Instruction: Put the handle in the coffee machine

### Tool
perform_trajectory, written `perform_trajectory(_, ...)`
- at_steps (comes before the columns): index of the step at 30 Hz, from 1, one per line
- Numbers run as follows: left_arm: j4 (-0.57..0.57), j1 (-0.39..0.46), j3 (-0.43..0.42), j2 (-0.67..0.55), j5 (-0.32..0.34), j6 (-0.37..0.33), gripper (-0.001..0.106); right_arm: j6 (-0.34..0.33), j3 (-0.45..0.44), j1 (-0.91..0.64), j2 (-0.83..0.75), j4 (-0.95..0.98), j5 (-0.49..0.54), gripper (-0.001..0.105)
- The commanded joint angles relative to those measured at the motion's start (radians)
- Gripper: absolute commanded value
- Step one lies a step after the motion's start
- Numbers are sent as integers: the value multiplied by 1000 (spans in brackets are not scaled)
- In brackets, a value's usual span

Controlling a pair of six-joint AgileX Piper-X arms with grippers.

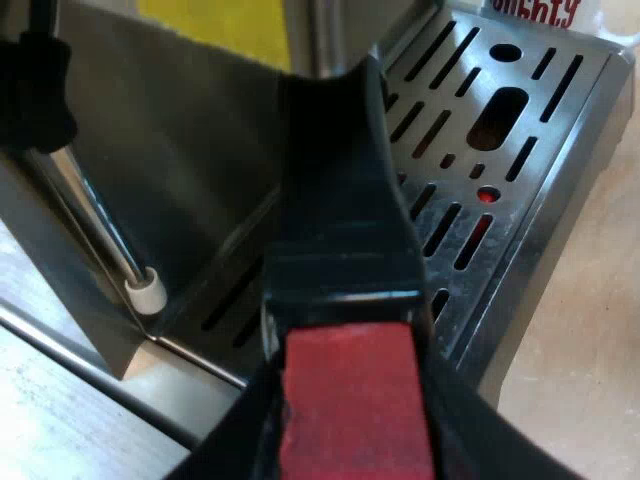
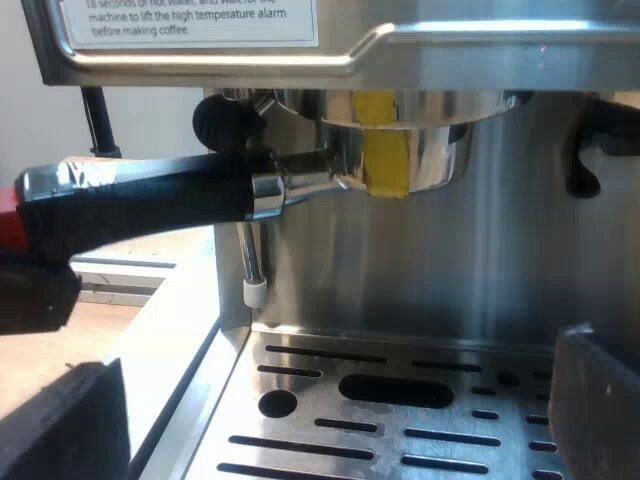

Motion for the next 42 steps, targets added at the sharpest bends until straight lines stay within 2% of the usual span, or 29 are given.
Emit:
perform_trajectory(1,-30,3,-18,-63,146,13,0,-10,-3,-6,-1,-8,6,86)
perform_trajectory(4,-30,3,-18,-67,175,4,0,-10,-3,-6,-1,-8,6,86)
perform_trajectory(10,1,3,-18,-67,188,-9,0,-10,-3,-6,-1,-8,6,86)
perform_trajectory(13,31,3,-14,-67,207,23,0,-10,-3,-6,-1,-8,6,86)
perform_trajectory(15,25,3,-5,-64,207,53,0,-10,-3,-6,-1,-8,6,86)
perform_trajectory(19,22,3,-2,-37,190,56,0,-10,-3,-6,-1,-8,6,86)
perform_trajectory(28,-79,33,-2,-18,177,32,0,-10,-3,-6,-1,0,6,86)
perform_trajectory(42,-95,38,-2,39,167,32,0,-10,-3,-6,-1,0,6,86)
